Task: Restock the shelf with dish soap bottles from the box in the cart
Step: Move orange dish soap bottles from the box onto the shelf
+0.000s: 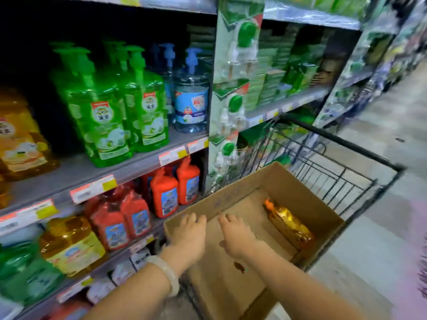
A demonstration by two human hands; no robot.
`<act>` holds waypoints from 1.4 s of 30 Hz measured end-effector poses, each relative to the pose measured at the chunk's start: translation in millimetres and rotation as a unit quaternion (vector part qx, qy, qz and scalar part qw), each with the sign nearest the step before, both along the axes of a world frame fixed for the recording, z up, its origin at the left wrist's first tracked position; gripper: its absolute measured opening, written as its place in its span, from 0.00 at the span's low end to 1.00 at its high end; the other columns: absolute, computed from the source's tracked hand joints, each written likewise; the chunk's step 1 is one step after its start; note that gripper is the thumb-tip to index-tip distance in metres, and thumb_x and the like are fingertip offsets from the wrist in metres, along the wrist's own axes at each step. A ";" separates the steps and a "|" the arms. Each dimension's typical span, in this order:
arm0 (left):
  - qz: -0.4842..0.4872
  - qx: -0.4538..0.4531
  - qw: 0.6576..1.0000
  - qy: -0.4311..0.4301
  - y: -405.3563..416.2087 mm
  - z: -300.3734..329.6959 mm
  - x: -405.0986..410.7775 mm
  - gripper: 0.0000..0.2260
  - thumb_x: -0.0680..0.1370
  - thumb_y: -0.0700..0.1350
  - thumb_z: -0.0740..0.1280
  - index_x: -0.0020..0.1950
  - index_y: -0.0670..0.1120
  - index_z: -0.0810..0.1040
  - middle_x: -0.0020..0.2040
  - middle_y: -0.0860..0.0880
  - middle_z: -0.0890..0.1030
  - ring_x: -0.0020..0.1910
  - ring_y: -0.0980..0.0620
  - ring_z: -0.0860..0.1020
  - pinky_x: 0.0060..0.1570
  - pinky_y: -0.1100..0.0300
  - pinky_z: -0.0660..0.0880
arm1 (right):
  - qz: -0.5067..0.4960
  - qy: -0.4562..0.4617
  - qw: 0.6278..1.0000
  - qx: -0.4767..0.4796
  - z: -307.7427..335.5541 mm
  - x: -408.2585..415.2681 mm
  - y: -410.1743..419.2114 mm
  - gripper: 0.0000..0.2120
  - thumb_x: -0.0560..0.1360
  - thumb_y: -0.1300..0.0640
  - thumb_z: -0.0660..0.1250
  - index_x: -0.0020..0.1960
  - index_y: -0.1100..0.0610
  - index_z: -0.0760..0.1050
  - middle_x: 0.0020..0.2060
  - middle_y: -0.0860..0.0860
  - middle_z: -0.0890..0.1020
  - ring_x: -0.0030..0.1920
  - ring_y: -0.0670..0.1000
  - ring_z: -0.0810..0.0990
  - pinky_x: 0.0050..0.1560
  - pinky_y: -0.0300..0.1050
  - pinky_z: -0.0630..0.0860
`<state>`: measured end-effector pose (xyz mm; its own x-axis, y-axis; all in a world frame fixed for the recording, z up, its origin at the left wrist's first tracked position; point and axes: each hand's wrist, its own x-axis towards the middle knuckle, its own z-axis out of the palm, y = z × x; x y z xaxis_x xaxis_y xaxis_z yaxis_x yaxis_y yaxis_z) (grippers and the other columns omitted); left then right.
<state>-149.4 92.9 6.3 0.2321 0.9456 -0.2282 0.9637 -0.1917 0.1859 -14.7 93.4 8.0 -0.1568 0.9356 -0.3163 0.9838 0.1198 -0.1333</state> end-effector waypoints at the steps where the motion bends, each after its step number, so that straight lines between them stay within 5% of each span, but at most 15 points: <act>1: -0.005 -0.013 1.000 -0.002 6.7 -7.1 22.8 0.26 0.76 0.41 0.64 0.72 0.45 0.59 0.71 0.45 0.62 0.73 0.44 0.59 0.69 0.50 0.63 | -0.013 0.001 1.000 -0.009 -6.3 24.7 4.2 0.26 0.76 0.58 0.63 0.72 0.58 0.59 0.70 0.58 0.64 0.70 0.60 0.62 0.69 0.53 0.63; 11: 0.016 -0.167 0.986 -0.021 72.9 -88.3 238.3 0.23 0.78 0.40 0.59 0.73 0.45 0.58 0.74 0.43 0.59 0.73 0.42 0.59 0.70 0.51 0.60 | -0.117 -0.004 0.987 -0.109 -75.3 269.6 87.1 0.25 0.78 0.54 0.59 0.73 0.56 0.57 0.71 0.56 0.63 0.70 0.59 0.63 0.71 0.54 0.63; 16: 0.034 -0.248 0.968 -0.028 95.8 -131.8 293.3 0.28 0.80 0.39 0.57 0.77 0.44 0.46 0.77 0.41 0.48 0.76 0.42 0.48 0.74 0.49 0.50 | -0.166 -0.002 0.971 -0.172 -110.7 334.3 118.9 0.29 0.75 0.50 0.64 0.72 0.57 0.58 0.68 0.57 0.65 0.68 0.60 0.65 0.69 0.54 0.64; 19: 0.058 -0.287 0.956 -0.025 112.7 -163.4 309.7 0.27 0.80 0.39 0.58 0.76 0.42 0.50 0.77 0.40 0.49 0.76 0.41 0.49 0.74 0.50 0.52 | -0.175 0.017 0.962 -0.210 -133.5 353.3 140.2 0.35 0.72 0.51 0.68 0.73 0.58 0.55 0.70 0.58 0.63 0.71 0.61 0.62 0.71 0.55 0.63; 26: 0.092 -0.325 0.939 -0.064 139.8 -220.9 341.0 0.22 0.77 0.38 0.61 0.70 0.44 0.64 0.68 0.44 0.70 0.66 0.44 0.69 0.65 0.52 0.70 | -0.207 0.040 0.930 -0.300 -190.5 369.4 180.3 0.40 0.73 0.51 0.68 0.75 0.59 0.49 0.71 0.58 0.64 0.71 0.59 0.64 0.70 0.54 0.63; 33: 0.176 -0.356 0.908 -0.131 148.2 -243.8 346.7 0.30 0.76 0.41 0.63 0.75 0.53 0.55 0.63 0.47 0.73 0.56 0.47 0.75 0.49 0.57 0.73 | -0.163 0.008 0.944 -0.288 -219.4 355.5 187.8 0.29 0.76 0.57 0.65 0.71 0.61 0.56 0.68 0.59 0.66 0.67 0.58 0.69 0.67 0.49 0.67; 35: 0.199 -0.364 0.896 -0.158 147.5 -243.5 340.3 0.29 0.75 0.38 0.63 0.74 0.50 0.57 0.59 0.47 0.75 0.50 0.49 0.75 0.43 0.59 0.74 | -0.123 0.011 0.953 -0.278 -218.9 350.4 187.2 0.25 0.77 0.58 0.63 0.70 0.61 0.59 0.67 0.58 0.69 0.66 0.57 0.70 0.65 0.46 0.68; 38: 0.203 -0.348 0.891 -0.210 144.9 -244.5 332.3 0.22 0.73 0.44 0.69 0.66 0.49 0.69 0.59 0.48 0.77 0.54 0.50 0.75 0.49 0.62 0.74 | -0.083 0.044 0.953 -0.288 -223.6 347.1 185.7 0.22 0.77 0.55 0.64 0.69 0.57 0.65 0.65 0.54 0.73 0.65 0.53 0.72 0.64 0.43 0.68; 40: 0.237 -0.355 0.855 -0.295 140.9 -249.4 330.1 0.15 0.72 0.46 0.72 0.57 0.52 0.74 0.51 0.54 0.78 0.53 0.53 0.75 0.46 0.70 0.71 | -0.119 0.064 0.944 -0.302 -229.6 346.2 186.8 0.28 0.73 0.51 0.68 0.69 0.57 0.64 0.66 0.55 0.72 0.67 0.54 0.71 0.66 0.44 0.67; 42: 0.309 -0.363 0.801 -0.364 137.1 -254.3 328.6 0.20 0.70 0.44 0.74 0.60 0.50 0.74 0.55 0.52 0.78 0.59 0.51 0.75 0.56 0.64 0.72 | -0.167 0.086 0.932 -0.309 -237.6 344.0 189.3 0.37 0.69 0.48 0.72 0.72 0.58 0.59 0.68 0.56 0.69 0.69 0.55 0.68 0.69 0.47 0.66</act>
